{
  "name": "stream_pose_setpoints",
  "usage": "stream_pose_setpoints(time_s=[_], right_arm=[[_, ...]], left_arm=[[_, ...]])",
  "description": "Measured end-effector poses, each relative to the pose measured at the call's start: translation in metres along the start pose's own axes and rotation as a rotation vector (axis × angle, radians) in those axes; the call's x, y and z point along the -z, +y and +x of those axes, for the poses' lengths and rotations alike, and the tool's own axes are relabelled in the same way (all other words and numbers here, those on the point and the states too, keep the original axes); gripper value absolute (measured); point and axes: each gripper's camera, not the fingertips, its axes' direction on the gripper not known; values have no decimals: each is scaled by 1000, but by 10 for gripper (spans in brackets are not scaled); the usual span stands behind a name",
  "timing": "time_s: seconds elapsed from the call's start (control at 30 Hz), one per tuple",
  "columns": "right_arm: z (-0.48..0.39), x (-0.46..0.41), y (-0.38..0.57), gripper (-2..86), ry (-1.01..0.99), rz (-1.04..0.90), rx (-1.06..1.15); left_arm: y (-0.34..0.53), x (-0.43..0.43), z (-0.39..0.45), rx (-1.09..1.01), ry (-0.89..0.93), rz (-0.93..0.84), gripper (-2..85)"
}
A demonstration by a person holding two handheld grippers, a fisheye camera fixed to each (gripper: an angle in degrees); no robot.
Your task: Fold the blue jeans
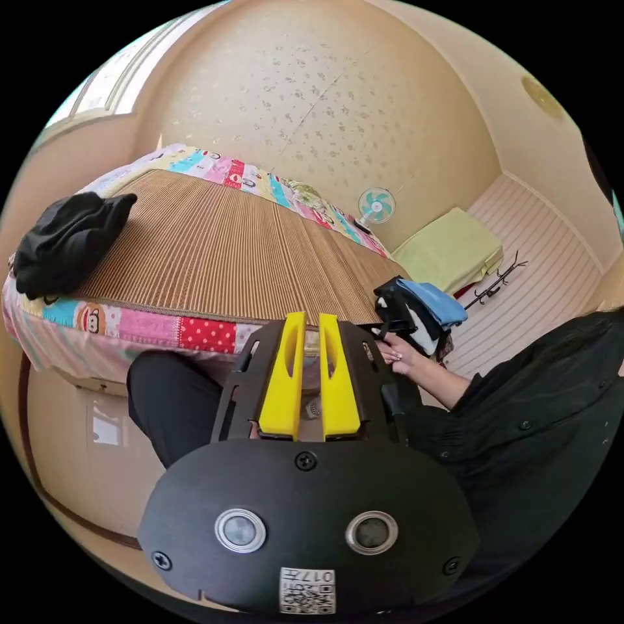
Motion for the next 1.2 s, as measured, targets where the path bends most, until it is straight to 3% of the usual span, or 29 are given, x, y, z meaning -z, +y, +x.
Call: stream_pose_setpoints(time_s=[0.13, 0.2, 0.37, 0.47, 0.57, 0.63, 0.73, 0.83, 1.0, 1.13, 1.2], right_arm=[[-38, 132, 86, 36, 444, 346, -119], [-63, 196, 144, 45, 675, 612, -271], [-65, 257, 219, 95, 719, 980, -572], [-62, 267, 207, 122, 667, 1026, -573], [-60, 266, 169, 112, 698, 1056, -644], [-71, 262, 133, 93, 742, 1070, -580], [-99, 255, 47, 77, 788, 1039, -416], [-132, 226, -69, 73, 812, 846, -169], [-188, 70, -247, 73, 626, 149, 283], [-184, -74, -283, 67, 615, -122, 278], [-171, -163, -269, 56, 445, -304, 263]], left_arm=[[-36, -47, 30, -78, 113, -49, 0], [-54, -74, 57, -114, 170, -92, -7], [-73, -106, 110, -189, 279, -171, -9], [-73, -109, 128, -209, 275, -202, -10], [-70, -101, 129, -184, 243, -211, -10], [-68, -94, 127, -184, 219, -225, -10], [-65, -79, 127, -186, 143, -232, -10], [-62, -65, 129, -174, 83, -209, -10], [-60, -52, 129, -84, 72, -165, -10], [-61, -50, 126, -43, 74, -168, -10], [-62, -48, 122, -23, 52, -171, -9]])
